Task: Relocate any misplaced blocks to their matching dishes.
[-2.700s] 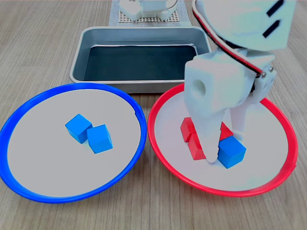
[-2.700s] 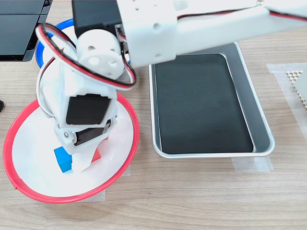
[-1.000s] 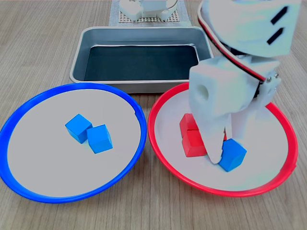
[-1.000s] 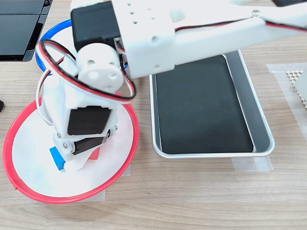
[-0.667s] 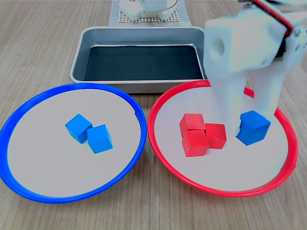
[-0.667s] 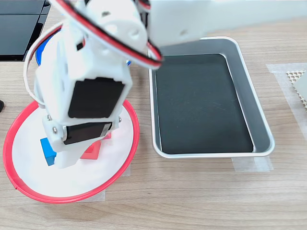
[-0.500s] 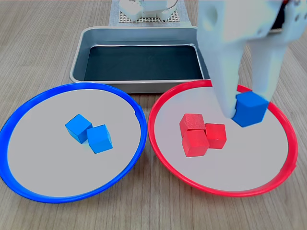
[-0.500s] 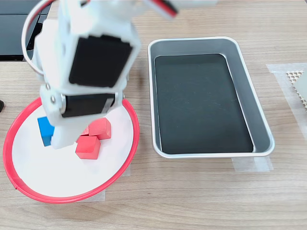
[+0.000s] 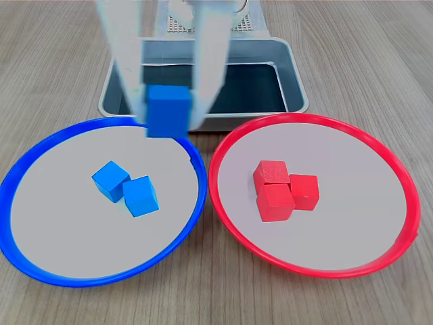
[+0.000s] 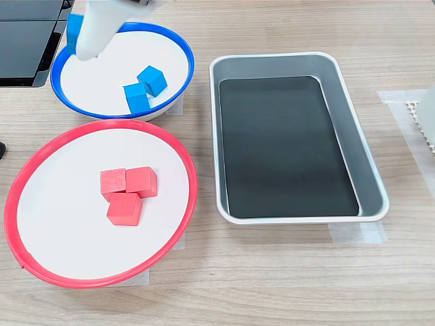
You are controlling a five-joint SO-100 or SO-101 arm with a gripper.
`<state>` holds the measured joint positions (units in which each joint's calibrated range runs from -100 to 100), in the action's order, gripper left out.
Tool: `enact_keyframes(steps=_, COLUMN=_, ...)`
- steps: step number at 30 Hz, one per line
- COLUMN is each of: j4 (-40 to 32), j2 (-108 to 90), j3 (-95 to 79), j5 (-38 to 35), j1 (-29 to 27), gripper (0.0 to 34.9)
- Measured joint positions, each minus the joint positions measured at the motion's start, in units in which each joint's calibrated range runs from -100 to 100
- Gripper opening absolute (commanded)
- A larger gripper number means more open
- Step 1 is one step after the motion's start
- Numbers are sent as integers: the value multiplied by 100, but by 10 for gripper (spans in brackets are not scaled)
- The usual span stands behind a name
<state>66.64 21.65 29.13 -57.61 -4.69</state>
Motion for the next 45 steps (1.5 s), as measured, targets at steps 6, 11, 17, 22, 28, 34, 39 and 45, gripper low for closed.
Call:
enact_keyframes(steps=6, j4=-326, j2=443, j3=27, j5=-68, j1=-496, gripper=4)
enact_keyframes(steps=11, j4=-481, j2=980, j3=281, j5=-83, j1=-788, gripper=4)
enact_keyframes(steps=17, j4=-481, j2=1824, j3=871, j5=59, j1=-832, gripper=4)
enact_keyframes(steps=22, j4=-481, j2=2251, j3=1252, j5=73, j1=-823, gripper=4)
enact_keyframes(steps=28, j4=-481, j2=2523, j3=1479, j5=73, j1=-876, gripper=29)
enact_keyframes(steps=34, j4=-400, j2=2532, j3=1479, j5=73, j1=-903, gripper=108)
enact_keyframes(steps=39, j4=-294, j2=2532, j3=1479, j5=127, j1=-903, gripper=125)
enact_keyframes(steps=45, j4=-269, j2=2148, j3=1243, j5=308, j1=-858, gripper=135)
